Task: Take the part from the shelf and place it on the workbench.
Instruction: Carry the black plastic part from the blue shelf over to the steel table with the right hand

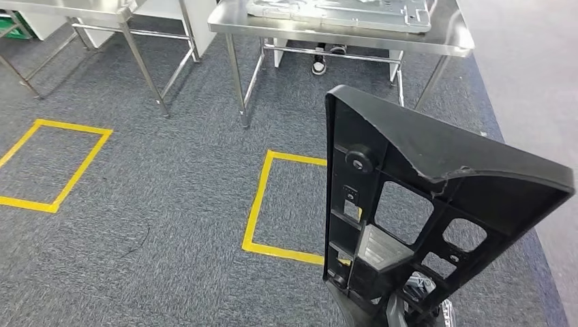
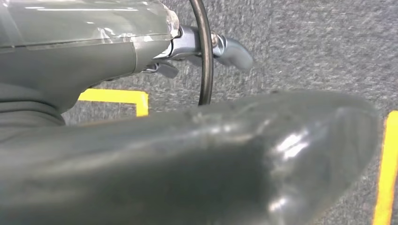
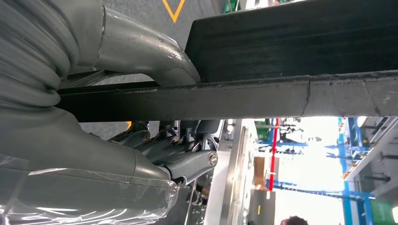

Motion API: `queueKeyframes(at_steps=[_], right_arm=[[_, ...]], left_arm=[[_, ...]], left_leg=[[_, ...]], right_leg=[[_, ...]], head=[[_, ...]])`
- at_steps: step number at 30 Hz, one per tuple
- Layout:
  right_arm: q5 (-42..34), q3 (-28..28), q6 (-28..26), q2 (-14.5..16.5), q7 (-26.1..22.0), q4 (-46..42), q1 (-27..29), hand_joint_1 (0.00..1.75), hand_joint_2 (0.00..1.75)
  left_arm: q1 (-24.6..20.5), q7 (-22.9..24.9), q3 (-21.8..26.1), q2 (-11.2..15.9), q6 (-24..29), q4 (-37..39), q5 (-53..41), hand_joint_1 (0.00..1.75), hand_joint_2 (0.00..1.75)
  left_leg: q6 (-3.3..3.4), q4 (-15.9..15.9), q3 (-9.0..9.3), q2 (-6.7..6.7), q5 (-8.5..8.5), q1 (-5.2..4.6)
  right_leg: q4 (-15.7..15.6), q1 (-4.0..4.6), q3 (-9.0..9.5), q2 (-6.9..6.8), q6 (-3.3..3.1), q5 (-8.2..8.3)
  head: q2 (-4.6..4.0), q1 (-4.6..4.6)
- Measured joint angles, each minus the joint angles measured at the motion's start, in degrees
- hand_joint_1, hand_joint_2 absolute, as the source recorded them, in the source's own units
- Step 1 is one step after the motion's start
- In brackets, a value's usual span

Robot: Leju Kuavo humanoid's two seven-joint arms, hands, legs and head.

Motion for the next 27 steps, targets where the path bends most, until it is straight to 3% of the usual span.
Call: queueKeyframes(at_steps=[1, 2, 3, 5, 6, 7, 8, 9, 10, 11, 13, 14, 18, 20, 22, 23, 24, 25, 27], right_arm=[[0.01, 0.02, -0.12, -0.04, 0.08, -0.01, 0.06, 1.75, 1.75], [0.04, 0.03, -0.43, -0.12, 0.16, -0.01, 0.14, 1.75, 1.75], [0.13, 0.05, -0.88, -0.20, 0.26, -0.01, 0.17, 1.75, 1.75], [0.73, 0.16, -2.08, -0.41, 0.52, -0.01, 0.10, 1.75, 1.75], [1.13, 0.25, -2.55, -0.50, 0.66, -0.01, 0.06, 1.75, 1.75], [1.51, 0.33, -2.91, -0.61, 0.81, -0.01, 0.05, 1.75, 1.75], [1.78, 0.40, -3.15, -0.69, 0.93, 0.00, 0.11, 1.75, 1.75], [1.95, 0.47, -3.33, -0.78, 1.04, 0.00, 0.16, 1.75, 1.75], [2.07, 0.55, -3.50, -0.86, 1.13, 0.00, 0.19, 1.75, 1.75], [2.16, 0.69, -3.68, -0.96, 1.19, 0.00, 0.22, 1.75, 1.75], [2.24, 1.00, -3.92, -1.16, 1.27, -0.01, 0.21, 1.75, 1.75], [2.25, 1.14, -3.95, -1.25, 1.29, -0.01, 0.22, 1.75, 1.75], [2.45, 1.58, -4.38, -1.46, 1.35, -0.02, 0.30, 1.75, 1.75], [2.56, 1.94, -4.65, -1.58, 1.38, -0.02, 0.29, 1.75, 1.75], [2.63, 2.27, -4.76, -1.68, 1.43, -0.02, 0.29, 1.75, 1.75], [2.66, 2.37, -4.77, -1.73, 1.46, -0.01, 0.29, 1.75, 1.75], [2.67, 2.44, -4.78, -1.79, 1.48, -0.01, 0.30, 1.75, 1.75], [2.67, 2.48, -4.78, -1.83, 1.49, 0.00, 0.30, 1.75, 1.75], [2.67, 2.62, -4.86, -1.90, 1.50, 0.01, 0.29, 1.75, 1.75]], left_arm=[[-0.09, 0.00, -0.01, -0.03, -0.01, 0.00, -0.01, 0.00, 0.00], [-0.18, -0.02, -0.02, -0.07, -0.02, -0.01, -0.02, 0.00, 0.00], [-0.24, -0.01, -0.02, -0.11, -0.03, -0.02, -0.01, 0.00, 0.00], [-0.18, -0.01, -0.01, -0.15, -0.05, -0.04, 0.02, 0.00, 0.00], [-0.06, 0.00, 0.01, -0.14, -0.05, -0.04, 0.03, 0.00, 0.00], [0.05, 0.02, 0.02, -0.12, -0.05, -0.04, 0.04, 0.00, 0.00], [0.11, 0.03, 0.03, -0.10, -0.06, -0.04, 0.05, 0.00, 0.00], [0.13, 0.04, 0.03, -0.10, -0.09, -0.04, 0.06, 0.00, 0.00], [0.11, 0.05, 0.04, -0.11, -0.16, -0.04, 0.07, 0.00, 0.00], [0.08, 0.05, 0.04, -0.14, -0.23, -0.04, 0.09, 0.00, 0.00], [0.03, 0.05, 0.05, -0.18, -0.33, -0.04, 0.11, 0.00, 0.00], [0.01, 0.05, 0.05, -0.19, -0.34, -0.05, 0.11, 0.00, 0.00], [-0.11, 0.04, 0.07, -0.16, -0.60, -0.17, 0.12, 0.00, 0.00], [-0.12, 0.02, 0.08, -0.14, -0.74, -0.28, 0.11, 0.00, 0.00], [0.03, 0.03, 0.09, -0.15, -0.80, -0.32, 0.12, 0.00, 0.00], [0.16, 0.04, 0.10, -0.15, -0.81, -0.34, 0.12, 0.00, 0.00], [0.28, 0.05, 0.11, -0.14, -0.81, -0.36, 0.12, 0.00, 0.00], [0.37, 0.06, 0.13, -0.12, -0.82, -0.39, 0.12, 0.00, 0.00], [0.46, 0.06, 0.17, 0.02, -0.84, -0.48, 0.12, 0.00, 0.00]], left_leg=[[0.30, -0.13, 0.07, 0.64, 0.11, 0.00], [0.65, -0.43, 0.25, 1.30, 0.31, 0.07], [1.04, -0.81, 0.47, 1.95, 0.53, 0.20], [1.56, -1.36, 0.72, 3.27, 0.80, 0.30], [1.67, -1.42, 0.74, 3.87, 0.77, 0.25], [1.68, -1.41, 0.73, 4.46, 0.70, 0.21], [1.64, -1.40, 0.77, 4.94, 0.61, 0.19], [1.56, -1.39, 0.87, 5.32, 0.47, 0.19], [1.43, -1.39, 1.05, 5.58, 0.31, 0.21], [1.26, -1.39, 1.30, 5.78, 0.13, 0.22], [0.73, -1.38, 1.62, 6.03, -0.29, 0.06], [0.42, -1.39, 1.71, 6.10, -0.46, -0.02], [-0.89, -1.05, 2.10, 5.95, -1.20, 0.08], [-1.26, 3.51, 0.15, 5.22, -3.83, 0.20], [-1.37, 11.83, -4.20, 4.81, -7.41, 0.18], [-1.36, 15.00, -6.09, 4.77, -8.16, 0.17], [-1.28, 16.12, -7.07, 4.76, -7.64, 0.17], [-1.09, 14.78, -6.88, 4.75, -5.88, 0.14], [-0.34, 7.34, -4.18, 4.54, -0.85, -0.07]], right_leg=[[-0.14, -0.13, -0.17, 0.60, 0.41, 0.14], [0.02, -0.13, -0.31, 0.07, 0.75, 0.08], [0.75, -0.06, -0.67, -1.38, 1.06, -0.43], [5.63, -0.04, -2.96, -5.52, 1.61, -3.35], [9.24, -0.12, -4.80, -6.82, 1.88, -5.20], [12.63, -0.28, -6.56, -7.31, 2.10, -6.55], [14.55, -0.44, -7.58, -7.47, 2.26, -6.86], [14.37, -0.56, -7.54, -7.54, 2.36, -6.02], [11.98, -0.65, -6.30, -7.64, 2.37, -4.23], [8.02, -0.70, -4.20, -7.85, 2.28, -2.11], [1.30, -0.42, -0.60, -8.34, 1.76, 0.11], [-0.23, -0.24, 0.19, -8.47, 1.41, 0.22], [-0.97, -0.07, 0.66, -8.10, -0.14, -0.06], [-1.37, -0.24, 1.14, -8.01, -0.94, -0.09], [-1.38, -0.02, 1.42, -7.85, -1.45, -0.41], [-1.36, 0.11, 1.61, -7.68, -1.58, -0.59], [-1.34, 0.24, 1.90, -7.46, -1.65, -0.81], [-1.31, 0.34, 2.30, -7.21, -1.64, -1.08], [-1.27, 0.47, 3.23, -6.87, -1.46, -1.75]], head=[[0.00, -0.01], [0.00, 0.01], [0.00, 0.02], [0.00, 0.03], [0.00, 0.03], [0.00, 0.02], [0.00, 0.02], [0.00, 0.02], [0.00, 0.03], [0.00, 0.03], [0.00, 0.03], [0.00, 0.02], [0.00, 0.01], [0.00, 0.01], [0.00, 0.01], [0.00, 0.00], [0.00, 0.01], [0.00, 0.00], [0.00, 0.02]])
